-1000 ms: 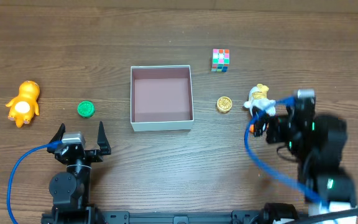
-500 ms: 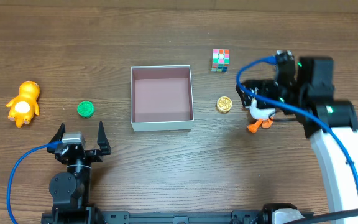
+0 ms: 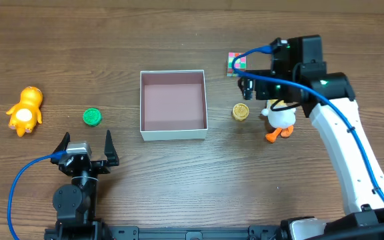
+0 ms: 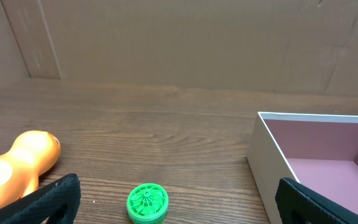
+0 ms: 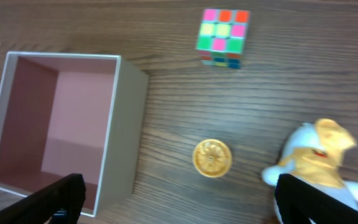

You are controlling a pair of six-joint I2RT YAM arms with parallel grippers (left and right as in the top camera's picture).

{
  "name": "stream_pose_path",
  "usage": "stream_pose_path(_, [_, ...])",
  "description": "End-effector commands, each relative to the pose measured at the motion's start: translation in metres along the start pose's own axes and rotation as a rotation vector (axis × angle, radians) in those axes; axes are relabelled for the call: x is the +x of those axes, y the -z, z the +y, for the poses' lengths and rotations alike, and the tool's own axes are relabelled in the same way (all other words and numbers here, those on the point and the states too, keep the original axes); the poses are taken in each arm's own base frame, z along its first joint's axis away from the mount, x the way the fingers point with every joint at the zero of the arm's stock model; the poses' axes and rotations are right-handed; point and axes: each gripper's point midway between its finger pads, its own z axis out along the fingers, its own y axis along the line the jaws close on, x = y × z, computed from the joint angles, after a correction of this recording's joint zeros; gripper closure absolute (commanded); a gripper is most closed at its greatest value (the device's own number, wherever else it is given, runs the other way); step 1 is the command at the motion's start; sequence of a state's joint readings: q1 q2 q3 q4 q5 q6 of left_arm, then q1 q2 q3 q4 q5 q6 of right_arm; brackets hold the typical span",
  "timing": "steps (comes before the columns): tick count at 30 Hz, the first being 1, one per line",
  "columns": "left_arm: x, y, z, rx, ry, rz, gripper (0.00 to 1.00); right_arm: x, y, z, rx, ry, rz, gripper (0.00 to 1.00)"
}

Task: Pack container
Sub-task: 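Move the right gripper forward toward the Rubik's cube, then lower the right gripper over the Rubik's cube and close on it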

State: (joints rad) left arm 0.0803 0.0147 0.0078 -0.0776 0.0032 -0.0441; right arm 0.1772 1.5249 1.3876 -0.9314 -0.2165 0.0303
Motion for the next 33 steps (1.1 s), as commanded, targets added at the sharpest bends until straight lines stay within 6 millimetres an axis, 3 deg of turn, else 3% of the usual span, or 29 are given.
stream_pose_path(1, [-0.001,0.000,0.002,-0.010,-0.021,-0.008,0.00,-0.007,-0.007,0.015,0.050,0.060,-0.010,0.00])
stream_pose_path(5, [-0.001,0.000,0.002,-0.010,-0.021,-0.008,0.00,-0.003,-0.018,0.019,0.147,0.121,0.006,0.00])
stream_pose_path(9, [-0.001,0.000,0.002,-0.010,-0.021,-0.008,0.00,-0.004,-0.024,0.003,0.278,0.113,0.000,0.00])
stream_pose_path(16, [-0.001,0.000,0.002,-0.010,-0.021,-0.008,0.00,-0.002,-0.030,-0.013,0.291,0.024,0.128,0.00])
stream_pose_path(20, [-0.001,0.000,0.002,-0.010,-0.021,-0.008,0.00,0.000,-0.013,-0.005,0.277,0.014,0.241,0.00])
stream_pose_path(23, [-0.001,0.000,0.002,-0.010,-0.021,-0.008,0.00,-0.003,-0.007,0.026,0.115,-0.003,0.238,0.00])
stream_pose_path(33, [-0.001,0.000,0.002,-0.010,-0.021,-0.008,0.00,-0.046,-0.022,0.027,0.109,-0.006,0.068,0.00])
